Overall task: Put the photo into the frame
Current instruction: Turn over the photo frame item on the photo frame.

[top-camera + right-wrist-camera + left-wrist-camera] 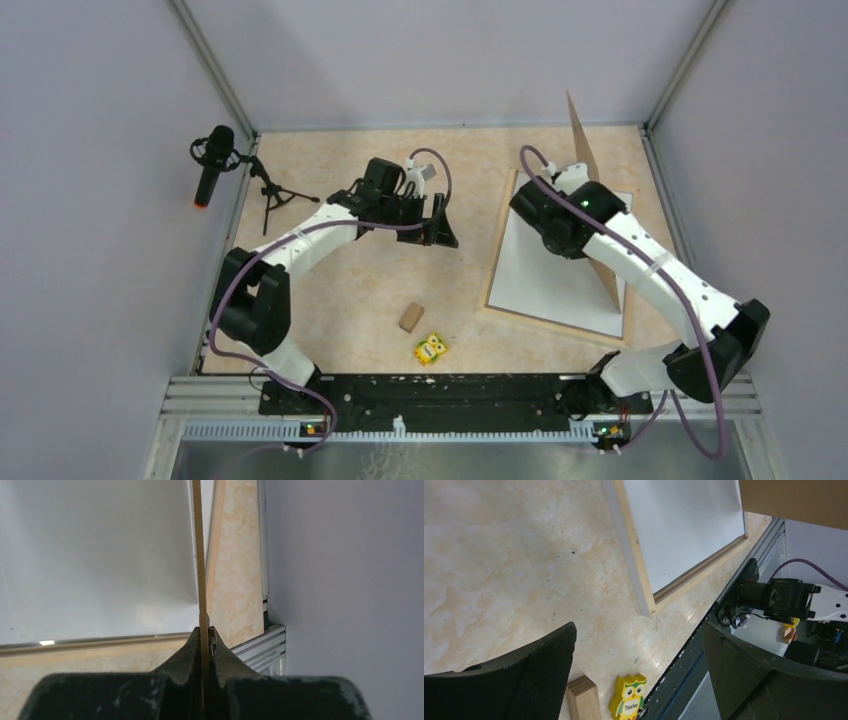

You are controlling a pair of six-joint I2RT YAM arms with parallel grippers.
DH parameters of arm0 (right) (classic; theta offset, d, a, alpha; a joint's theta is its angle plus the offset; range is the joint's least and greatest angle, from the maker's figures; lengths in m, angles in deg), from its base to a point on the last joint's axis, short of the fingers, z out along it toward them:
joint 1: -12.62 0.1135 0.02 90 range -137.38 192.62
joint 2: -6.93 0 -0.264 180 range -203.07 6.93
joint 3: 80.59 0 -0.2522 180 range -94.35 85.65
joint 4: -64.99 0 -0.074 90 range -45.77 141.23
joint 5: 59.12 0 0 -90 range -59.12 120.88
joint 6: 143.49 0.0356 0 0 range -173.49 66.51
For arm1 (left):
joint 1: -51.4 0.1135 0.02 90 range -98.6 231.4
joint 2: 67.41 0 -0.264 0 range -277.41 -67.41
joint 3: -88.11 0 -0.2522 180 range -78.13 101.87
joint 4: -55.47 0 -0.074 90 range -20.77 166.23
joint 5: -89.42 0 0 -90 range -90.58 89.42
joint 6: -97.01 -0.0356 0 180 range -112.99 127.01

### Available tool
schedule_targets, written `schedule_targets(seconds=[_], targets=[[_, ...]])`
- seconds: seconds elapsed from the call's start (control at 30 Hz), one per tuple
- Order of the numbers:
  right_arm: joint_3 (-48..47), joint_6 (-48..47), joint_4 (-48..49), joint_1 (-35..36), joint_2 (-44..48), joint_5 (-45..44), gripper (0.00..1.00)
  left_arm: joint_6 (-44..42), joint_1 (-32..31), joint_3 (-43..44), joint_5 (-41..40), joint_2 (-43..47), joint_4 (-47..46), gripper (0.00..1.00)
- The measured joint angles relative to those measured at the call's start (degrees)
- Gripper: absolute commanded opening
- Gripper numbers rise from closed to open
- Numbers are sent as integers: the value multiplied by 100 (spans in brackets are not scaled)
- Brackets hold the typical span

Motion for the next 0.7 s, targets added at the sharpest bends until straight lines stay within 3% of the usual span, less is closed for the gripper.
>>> schedule_targets(seconds=[0.3,0.7], targets=[[627,1099,52,734,-745,-597,0,-13,492,-339,90,31,-44,98],[999,1989,-103,1211,-1231,-890,0,101,629,-459,426,66,-295,98]])
